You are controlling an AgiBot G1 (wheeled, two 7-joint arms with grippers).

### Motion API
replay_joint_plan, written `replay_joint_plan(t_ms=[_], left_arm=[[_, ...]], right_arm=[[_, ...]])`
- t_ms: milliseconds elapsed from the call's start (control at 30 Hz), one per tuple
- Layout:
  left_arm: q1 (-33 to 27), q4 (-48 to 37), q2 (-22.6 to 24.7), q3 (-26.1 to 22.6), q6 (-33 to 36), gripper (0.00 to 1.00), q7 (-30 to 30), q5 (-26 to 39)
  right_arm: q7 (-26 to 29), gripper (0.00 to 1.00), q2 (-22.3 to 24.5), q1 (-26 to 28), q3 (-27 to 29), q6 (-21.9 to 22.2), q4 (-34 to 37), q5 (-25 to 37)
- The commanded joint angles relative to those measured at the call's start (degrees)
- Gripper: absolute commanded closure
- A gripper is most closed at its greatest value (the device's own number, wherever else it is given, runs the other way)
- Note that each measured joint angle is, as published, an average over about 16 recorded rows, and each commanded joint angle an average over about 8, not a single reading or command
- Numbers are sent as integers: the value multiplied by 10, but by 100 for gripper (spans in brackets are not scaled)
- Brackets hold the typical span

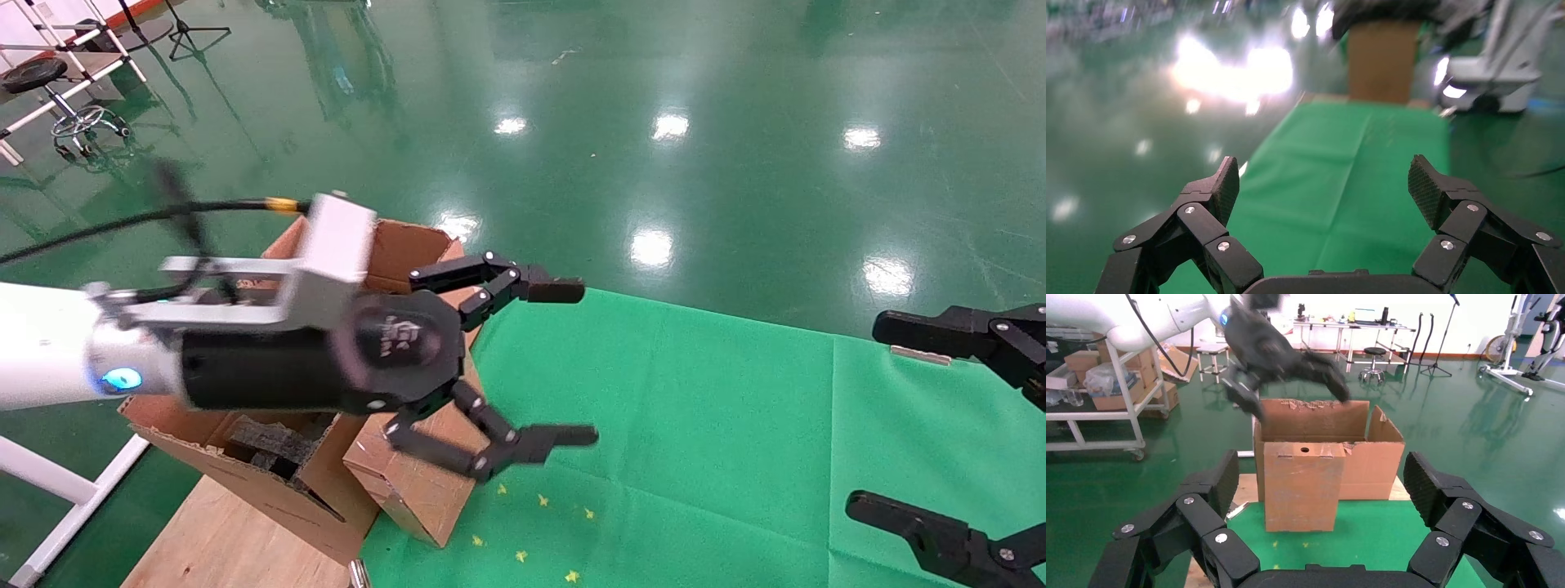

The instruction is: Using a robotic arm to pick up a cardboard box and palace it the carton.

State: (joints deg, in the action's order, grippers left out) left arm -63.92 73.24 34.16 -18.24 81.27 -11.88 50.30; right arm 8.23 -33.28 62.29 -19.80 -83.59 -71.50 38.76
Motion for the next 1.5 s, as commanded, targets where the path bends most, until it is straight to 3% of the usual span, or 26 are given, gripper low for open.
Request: replay_joint_plan(t_ms=[33,467,833,1167,1500], left_arm=[[-8,-2,-1,-8,-17,0,-8,30],[-23,8,-8,-24,-49,0,-27,81],[-70,42,-20,-58,-159,0,-112,260],[-122,37,-23,-104,-150,0,-306,382],[-204,42,-1,-164,-28,0,-552,497]], right_arm=[[0,100,0,0,0,0,0,0],[0,100,0,0,0,0,0,0],[0,100,0,0,0,0,0,0],[0,100,0,0,0,0,0,0],[0,100,0,0,0,0,0,0]])
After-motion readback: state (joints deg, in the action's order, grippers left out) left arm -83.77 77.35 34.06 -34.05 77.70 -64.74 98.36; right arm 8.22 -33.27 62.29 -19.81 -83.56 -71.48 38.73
